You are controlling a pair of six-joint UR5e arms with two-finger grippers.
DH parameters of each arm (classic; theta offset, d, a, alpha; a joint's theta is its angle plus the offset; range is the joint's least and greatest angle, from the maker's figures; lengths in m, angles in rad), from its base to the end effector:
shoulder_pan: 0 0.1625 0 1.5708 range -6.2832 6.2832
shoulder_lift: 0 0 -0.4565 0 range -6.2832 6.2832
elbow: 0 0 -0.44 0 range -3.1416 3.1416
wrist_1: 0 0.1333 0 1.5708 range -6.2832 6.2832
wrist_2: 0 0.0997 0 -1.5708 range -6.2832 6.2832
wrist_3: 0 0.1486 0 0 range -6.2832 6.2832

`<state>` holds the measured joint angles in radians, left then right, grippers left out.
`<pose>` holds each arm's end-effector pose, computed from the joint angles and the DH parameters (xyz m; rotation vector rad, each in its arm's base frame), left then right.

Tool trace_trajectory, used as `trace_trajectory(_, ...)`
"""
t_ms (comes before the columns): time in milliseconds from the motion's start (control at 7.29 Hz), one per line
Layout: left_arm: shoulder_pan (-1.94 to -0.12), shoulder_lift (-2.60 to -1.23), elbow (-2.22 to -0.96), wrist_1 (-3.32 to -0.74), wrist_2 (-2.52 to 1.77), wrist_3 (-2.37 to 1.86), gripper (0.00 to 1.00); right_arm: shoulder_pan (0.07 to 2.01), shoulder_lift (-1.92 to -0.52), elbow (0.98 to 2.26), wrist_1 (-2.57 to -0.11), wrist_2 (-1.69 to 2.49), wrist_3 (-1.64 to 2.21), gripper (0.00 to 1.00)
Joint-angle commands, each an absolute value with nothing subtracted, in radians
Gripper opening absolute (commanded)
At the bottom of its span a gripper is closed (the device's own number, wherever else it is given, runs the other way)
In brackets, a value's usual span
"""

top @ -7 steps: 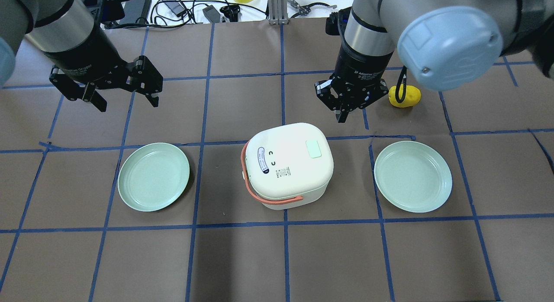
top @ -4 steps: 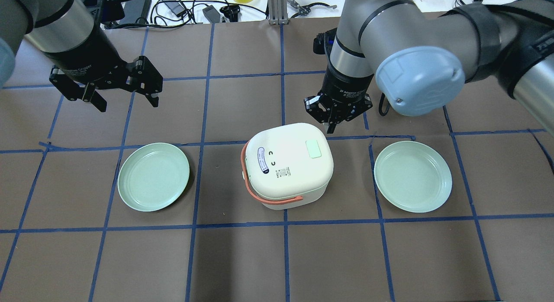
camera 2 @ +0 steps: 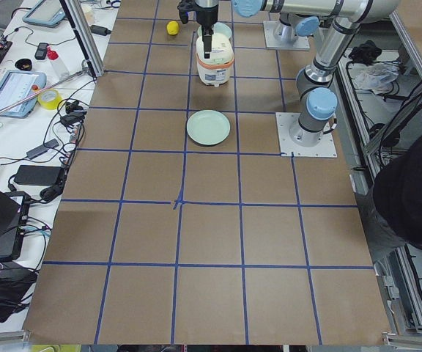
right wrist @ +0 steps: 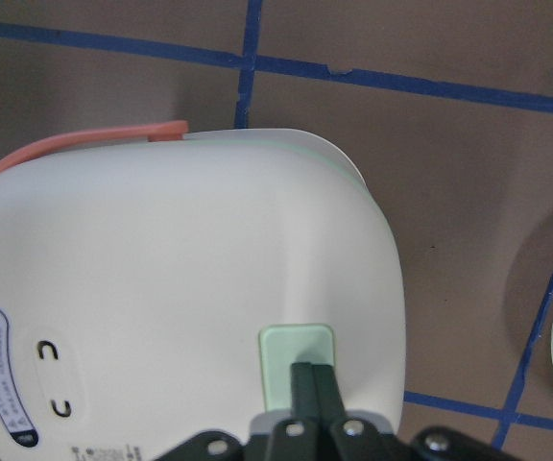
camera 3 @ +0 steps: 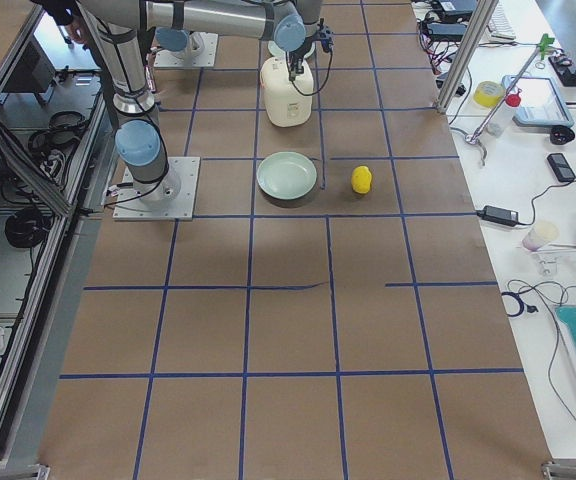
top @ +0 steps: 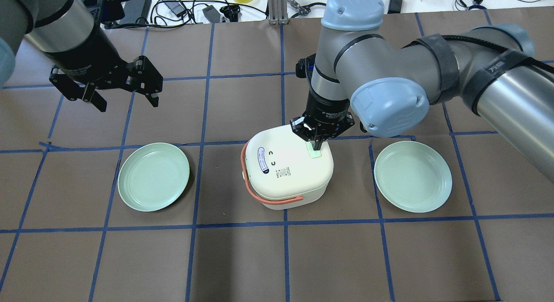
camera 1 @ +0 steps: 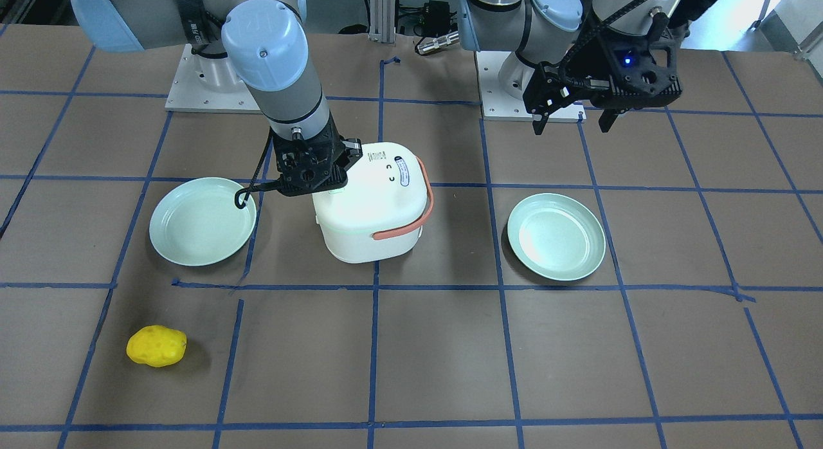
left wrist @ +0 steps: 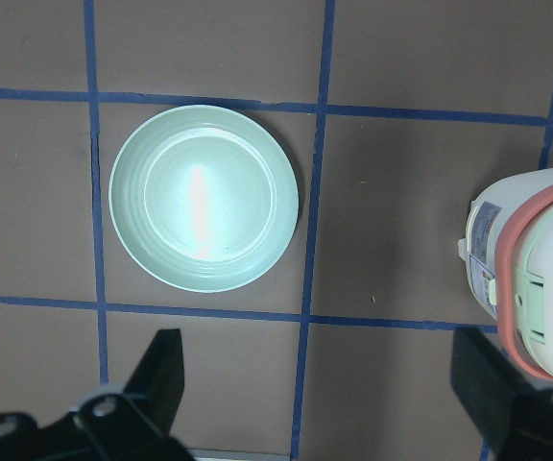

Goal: Press rice cooker button
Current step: 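Press the green lid button down with the closed right gripper, then lift the right gripper away as the rice cooker lid pops open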

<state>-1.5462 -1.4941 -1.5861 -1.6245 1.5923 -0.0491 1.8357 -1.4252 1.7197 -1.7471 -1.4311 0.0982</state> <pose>-0.1176 -0.5081 0.4969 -0.1151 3.1180 -0.0124 0.2976 -0.5088 0.3286 -0.2388 3.0087 0.2138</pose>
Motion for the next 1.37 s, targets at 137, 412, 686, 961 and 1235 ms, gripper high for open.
trace_trajectory(137, -1.546, -1.494, -1.586, -1.624, 1.592, -0.049, 1.00, 1.836, -1.417, 1.730, -1.761, -1.431, 0.098, 0.00)
trace_trajectory(412, -1.546, -1.494, -1.586, -1.624, 1.592, -0.049, 1.00, 1.836, -1.431, 1.695, -1.750, -1.434, 0.107, 0.00)
trace_trajectory(686, -1.546, -1.494, -1.586, -1.624, 1.592, -0.049, 1.00, 1.836, -1.463, 1.613, -1.644, -1.389, 0.121, 0.00)
trace_trajectory(961, -1.546, -1.494, -1.586, -1.624, 1.592, -0.049, 1.00, 1.830, -1.465, 1.460, -1.522, -1.405, 0.150, 0.45)
trace_trajectory(1235, -1.546, -1.494, -1.586, -1.624, 1.592, -0.049, 1.00, 1.801, -1.471, 1.388, -1.514, -1.489, 0.158, 1.00)
